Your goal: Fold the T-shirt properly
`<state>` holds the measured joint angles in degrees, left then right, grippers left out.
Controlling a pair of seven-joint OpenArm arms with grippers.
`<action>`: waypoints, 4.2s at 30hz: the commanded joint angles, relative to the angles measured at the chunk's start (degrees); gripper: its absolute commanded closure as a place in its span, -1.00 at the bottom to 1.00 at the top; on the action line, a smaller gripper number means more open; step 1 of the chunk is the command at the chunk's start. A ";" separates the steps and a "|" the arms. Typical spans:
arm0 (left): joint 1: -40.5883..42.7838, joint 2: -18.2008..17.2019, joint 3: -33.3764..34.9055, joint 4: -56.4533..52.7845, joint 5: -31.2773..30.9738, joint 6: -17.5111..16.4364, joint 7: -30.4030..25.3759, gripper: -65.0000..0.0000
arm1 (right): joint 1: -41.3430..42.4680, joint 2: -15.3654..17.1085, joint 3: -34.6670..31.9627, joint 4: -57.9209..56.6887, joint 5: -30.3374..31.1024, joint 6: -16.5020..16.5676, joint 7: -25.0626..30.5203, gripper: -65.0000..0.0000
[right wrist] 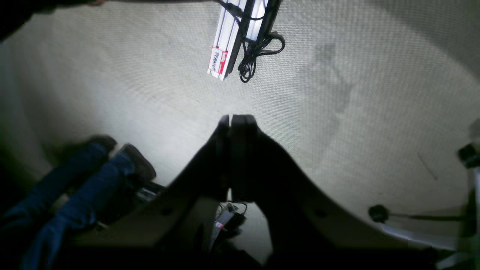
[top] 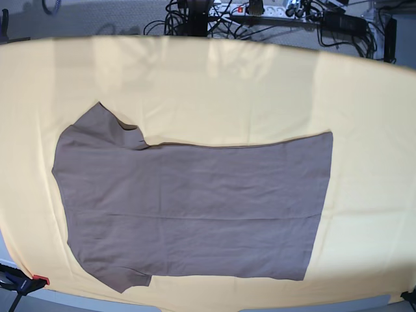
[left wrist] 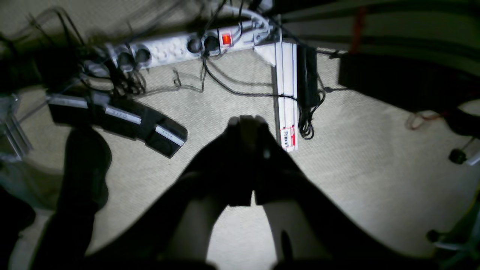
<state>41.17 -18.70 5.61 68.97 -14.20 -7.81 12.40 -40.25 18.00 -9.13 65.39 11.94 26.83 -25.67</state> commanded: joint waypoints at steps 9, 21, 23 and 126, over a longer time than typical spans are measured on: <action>16.81 -7.34 -10.60 31.06 0.17 -0.55 4.09 1.00 | -19.58 7.32 5.18 32.76 0.09 -4.22 -1.46 1.00; 24.50 -8.28 -32.52 59.54 0.09 -2.05 4.81 1.00 | -29.68 7.41 29.57 58.53 0.83 -9.55 -1.31 1.00; 24.09 -8.31 -34.36 62.71 0.09 -2.10 4.81 1.00 | -29.38 7.41 33.35 60.35 3.26 -9.49 -0.92 1.00; -52.39 -51.52 17.97 33.48 12.52 -32.19 -15.87 1.00 | 7.69 24.87 9.55 55.45 -6.43 -0.07 -11.74 1.00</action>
<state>-10.44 -68.79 24.32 101.84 -0.93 -40.01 -2.42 -32.60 41.89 -0.16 119.96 5.76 26.96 -37.65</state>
